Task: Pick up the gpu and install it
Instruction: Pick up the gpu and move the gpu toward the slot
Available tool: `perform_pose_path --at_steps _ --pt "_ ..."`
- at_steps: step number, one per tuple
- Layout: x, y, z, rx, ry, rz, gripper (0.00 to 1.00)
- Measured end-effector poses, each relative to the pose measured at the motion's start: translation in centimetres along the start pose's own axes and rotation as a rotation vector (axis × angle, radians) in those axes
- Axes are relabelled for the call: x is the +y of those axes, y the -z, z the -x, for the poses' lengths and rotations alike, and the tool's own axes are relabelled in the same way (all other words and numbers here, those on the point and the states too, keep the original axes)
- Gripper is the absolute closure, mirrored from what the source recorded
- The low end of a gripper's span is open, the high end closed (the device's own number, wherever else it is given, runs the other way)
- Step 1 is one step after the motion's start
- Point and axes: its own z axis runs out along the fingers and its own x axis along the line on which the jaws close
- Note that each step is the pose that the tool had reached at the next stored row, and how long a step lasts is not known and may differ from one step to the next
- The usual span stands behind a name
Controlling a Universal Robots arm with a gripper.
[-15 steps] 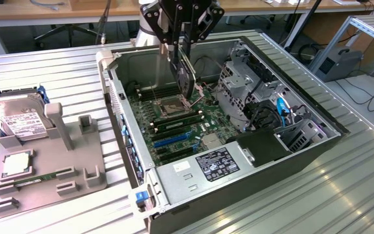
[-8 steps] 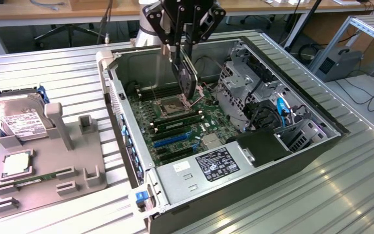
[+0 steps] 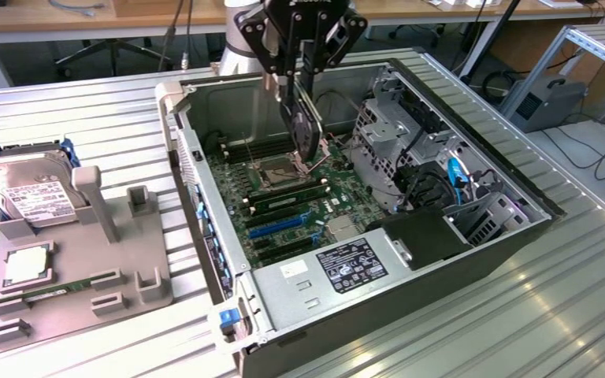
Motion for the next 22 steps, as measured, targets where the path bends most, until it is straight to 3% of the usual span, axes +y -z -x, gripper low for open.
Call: perform_pose_path --at_steps 22 --pt "0.12 -0.72 1.0 -0.0003 0.0 -0.0052 0.73"
